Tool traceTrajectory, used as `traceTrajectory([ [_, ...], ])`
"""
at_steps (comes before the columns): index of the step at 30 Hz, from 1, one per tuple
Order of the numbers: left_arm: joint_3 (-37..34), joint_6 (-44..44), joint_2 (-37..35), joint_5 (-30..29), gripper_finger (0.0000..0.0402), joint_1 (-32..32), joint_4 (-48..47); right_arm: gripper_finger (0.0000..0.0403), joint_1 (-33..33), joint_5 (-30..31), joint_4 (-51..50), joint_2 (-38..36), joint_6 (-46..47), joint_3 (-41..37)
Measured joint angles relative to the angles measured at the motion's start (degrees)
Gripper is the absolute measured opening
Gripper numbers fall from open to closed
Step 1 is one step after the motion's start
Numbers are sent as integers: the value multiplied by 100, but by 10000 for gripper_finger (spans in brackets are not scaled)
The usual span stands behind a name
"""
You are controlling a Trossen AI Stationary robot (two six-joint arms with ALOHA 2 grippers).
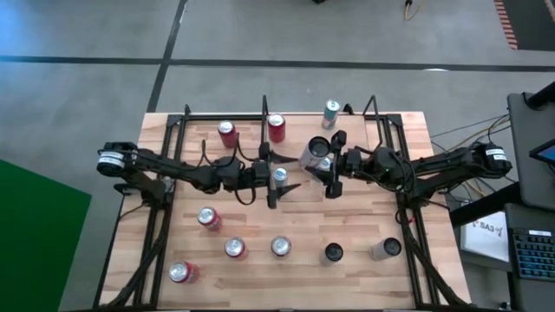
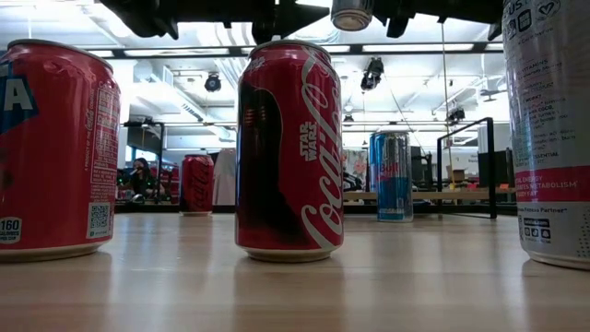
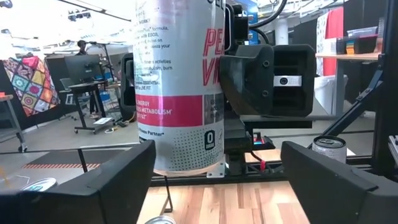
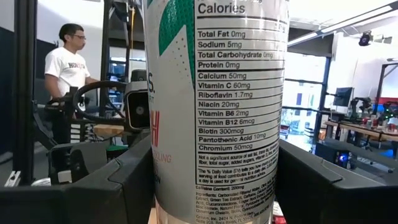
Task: Place canned beverage on shelf
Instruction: Put the white and pink soda can on the shelf
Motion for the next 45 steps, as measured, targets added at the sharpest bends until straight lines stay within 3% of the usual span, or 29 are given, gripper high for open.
traceTrajectory([
  [8,-2,284,0,-55,386,36,78,246,-2,136,-47,0,-39,-4],
  [22,668,286,775,-205,388,233,146,246,-2,145,-120,9,-56,-11],
  [28,726,304,813,-203,348,241,192,246,-2,133,-143,9,-55,-11],
  [38,721,249,813,-214,232,246,194,247,-2,136,-217,9,44,-11],
  [45,715,245,813,-215,228,244,153,281,-2,134,-285,9,135,-11],
])
